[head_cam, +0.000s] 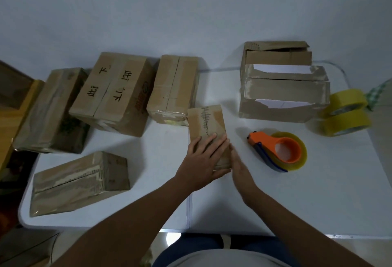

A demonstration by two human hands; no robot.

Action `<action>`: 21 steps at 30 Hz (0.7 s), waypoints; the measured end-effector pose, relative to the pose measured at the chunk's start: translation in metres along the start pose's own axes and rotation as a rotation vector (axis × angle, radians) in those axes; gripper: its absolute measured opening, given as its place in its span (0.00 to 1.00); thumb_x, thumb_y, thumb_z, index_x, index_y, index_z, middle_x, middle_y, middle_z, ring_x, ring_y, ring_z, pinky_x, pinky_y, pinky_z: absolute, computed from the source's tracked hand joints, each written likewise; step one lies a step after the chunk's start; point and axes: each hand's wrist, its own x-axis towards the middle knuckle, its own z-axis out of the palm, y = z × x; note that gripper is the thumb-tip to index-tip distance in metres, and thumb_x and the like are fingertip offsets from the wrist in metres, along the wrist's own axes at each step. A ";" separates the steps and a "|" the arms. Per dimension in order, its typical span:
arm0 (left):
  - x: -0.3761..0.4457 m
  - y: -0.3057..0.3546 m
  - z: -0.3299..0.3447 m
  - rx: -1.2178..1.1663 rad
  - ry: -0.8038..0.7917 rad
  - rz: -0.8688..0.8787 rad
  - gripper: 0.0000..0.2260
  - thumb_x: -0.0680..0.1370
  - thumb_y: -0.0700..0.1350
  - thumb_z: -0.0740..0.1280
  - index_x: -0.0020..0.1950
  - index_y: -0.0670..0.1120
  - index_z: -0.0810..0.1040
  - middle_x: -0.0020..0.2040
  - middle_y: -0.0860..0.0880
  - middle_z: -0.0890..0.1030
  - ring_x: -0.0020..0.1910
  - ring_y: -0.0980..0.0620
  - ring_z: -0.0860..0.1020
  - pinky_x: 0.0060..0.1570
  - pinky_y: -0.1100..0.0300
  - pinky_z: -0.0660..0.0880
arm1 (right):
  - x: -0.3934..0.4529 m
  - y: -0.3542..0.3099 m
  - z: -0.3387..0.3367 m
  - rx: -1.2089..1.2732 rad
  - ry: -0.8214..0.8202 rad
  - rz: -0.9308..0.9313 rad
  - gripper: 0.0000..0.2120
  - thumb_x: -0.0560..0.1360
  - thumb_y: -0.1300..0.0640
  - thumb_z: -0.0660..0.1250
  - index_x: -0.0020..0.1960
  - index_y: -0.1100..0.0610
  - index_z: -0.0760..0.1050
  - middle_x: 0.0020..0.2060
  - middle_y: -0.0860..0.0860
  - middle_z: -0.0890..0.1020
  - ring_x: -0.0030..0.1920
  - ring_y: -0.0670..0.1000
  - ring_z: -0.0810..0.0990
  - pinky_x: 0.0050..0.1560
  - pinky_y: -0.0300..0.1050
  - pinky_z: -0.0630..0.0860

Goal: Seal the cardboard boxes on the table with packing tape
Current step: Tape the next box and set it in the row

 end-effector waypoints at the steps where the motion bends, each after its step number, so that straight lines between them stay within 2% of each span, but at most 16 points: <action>1: 0.000 0.000 0.001 0.000 0.008 0.003 0.32 0.81 0.66 0.53 0.80 0.49 0.61 0.79 0.51 0.62 0.77 0.48 0.62 0.73 0.45 0.59 | -0.003 0.000 0.007 -0.032 -0.022 -0.038 0.22 0.84 0.48 0.49 0.78 0.48 0.59 0.70 0.43 0.67 0.69 0.41 0.67 0.62 0.25 0.64; 2: -0.001 0.000 0.001 0.003 0.007 0.003 0.32 0.80 0.65 0.54 0.79 0.49 0.62 0.79 0.51 0.62 0.77 0.48 0.62 0.73 0.44 0.59 | -0.004 0.000 0.013 -0.047 -0.029 -0.056 0.22 0.85 0.50 0.49 0.78 0.49 0.58 0.70 0.43 0.67 0.68 0.40 0.67 0.57 0.20 0.64; 4: 0.000 -0.001 0.001 0.006 -0.002 0.002 0.32 0.80 0.65 0.55 0.79 0.49 0.62 0.79 0.51 0.63 0.77 0.48 0.62 0.72 0.44 0.60 | -0.003 0.000 0.016 -0.068 -0.019 -0.062 0.22 0.85 0.50 0.50 0.78 0.48 0.58 0.71 0.44 0.67 0.66 0.40 0.67 0.53 0.17 0.63; 6: 0.000 -0.001 0.001 0.011 0.006 0.004 0.32 0.80 0.65 0.55 0.79 0.49 0.62 0.79 0.51 0.63 0.77 0.48 0.62 0.72 0.44 0.60 | -0.004 -0.004 0.010 -0.079 -0.048 -0.035 0.23 0.84 0.46 0.50 0.78 0.44 0.56 0.71 0.42 0.66 0.67 0.40 0.67 0.59 0.24 0.64; 8: -0.001 -0.002 0.002 -0.008 -0.003 0.011 0.32 0.80 0.66 0.55 0.79 0.49 0.62 0.79 0.51 0.62 0.77 0.48 0.61 0.73 0.44 0.60 | -0.006 -0.004 0.003 -0.089 -0.104 -0.026 0.25 0.82 0.41 0.49 0.78 0.40 0.53 0.73 0.41 0.64 0.69 0.41 0.65 0.67 0.36 0.63; 9: -0.001 -0.002 0.001 -0.024 -0.013 0.012 0.32 0.81 0.66 0.54 0.80 0.49 0.61 0.79 0.51 0.62 0.78 0.48 0.61 0.73 0.44 0.60 | -0.007 -0.005 0.002 -0.106 -0.117 -0.035 0.25 0.81 0.41 0.49 0.78 0.39 0.52 0.74 0.41 0.63 0.69 0.41 0.64 0.68 0.39 0.62; 11: -0.001 -0.003 -0.001 -0.070 -0.062 -0.001 0.32 0.81 0.66 0.53 0.80 0.50 0.61 0.79 0.52 0.61 0.78 0.50 0.59 0.73 0.43 0.59 | -0.008 -0.009 0.003 -0.124 -0.122 -0.058 0.24 0.83 0.43 0.49 0.78 0.41 0.52 0.74 0.42 0.63 0.68 0.40 0.65 0.67 0.38 0.62; 14: 0.003 -0.010 -0.012 -0.250 -0.152 0.027 0.30 0.81 0.65 0.53 0.81 0.53 0.56 0.81 0.57 0.53 0.80 0.56 0.50 0.75 0.43 0.53 | -0.011 -0.015 0.007 -0.118 -0.106 -0.063 0.24 0.84 0.46 0.48 0.79 0.44 0.52 0.75 0.45 0.63 0.69 0.42 0.65 0.67 0.38 0.63; 16: 0.006 -0.020 -0.028 -0.534 -0.199 -0.004 0.24 0.83 0.59 0.55 0.79 0.57 0.59 0.81 0.61 0.47 0.79 0.60 0.46 0.77 0.47 0.50 | -0.014 -0.014 0.007 -0.143 -0.091 -0.063 0.24 0.84 0.45 0.48 0.79 0.45 0.52 0.76 0.45 0.62 0.72 0.45 0.65 0.69 0.41 0.62; 18: 0.001 -0.028 -0.046 -0.802 -0.026 -0.213 0.19 0.84 0.55 0.58 0.75 0.60 0.67 0.80 0.61 0.53 0.78 0.60 0.53 0.75 0.54 0.57 | -0.019 -0.011 0.003 -0.198 -0.073 -0.033 0.25 0.83 0.43 0.49 0.79 0.46 0.53 0.75 0.47 0.65 0.72 0.48 0.67 0.71 0.45 0.64; 20: -0.015 -0.028 -0.057 -0.978 0.178 -0.541 0.14 0.84 0.53 0.59 0.69 0.60 0.73 0.77 0.60 0.62 0.75 0.61 0.60 0.68 0.66 0.62 | -0.024 -0.008 0.000 -0.273 -0.084 -0.016 0.26 0.83 0.43 0.50 0.79 0.47 0.53 0.75 0.48 0.66 0.72 0.51 0.68 0.71 0.49 0.65; 21: -0.025 -0.027 -0.057 -1.076 0.211 -0.707 0.12 0.84 0.53 0.59 0.67 0.60 0.74 0.74 0.59 0.67 0.73 0.60 0.64 0.65 0.69 0.63 | -0.027 -0.009 -0.001 -0.309 -0.074 -0.016 0.27 0.83 0.43 0.51 0.79 0.48 0.52 0.75 0.48 0.65 0.72 0.51 0.67 0.72 0.49 0.64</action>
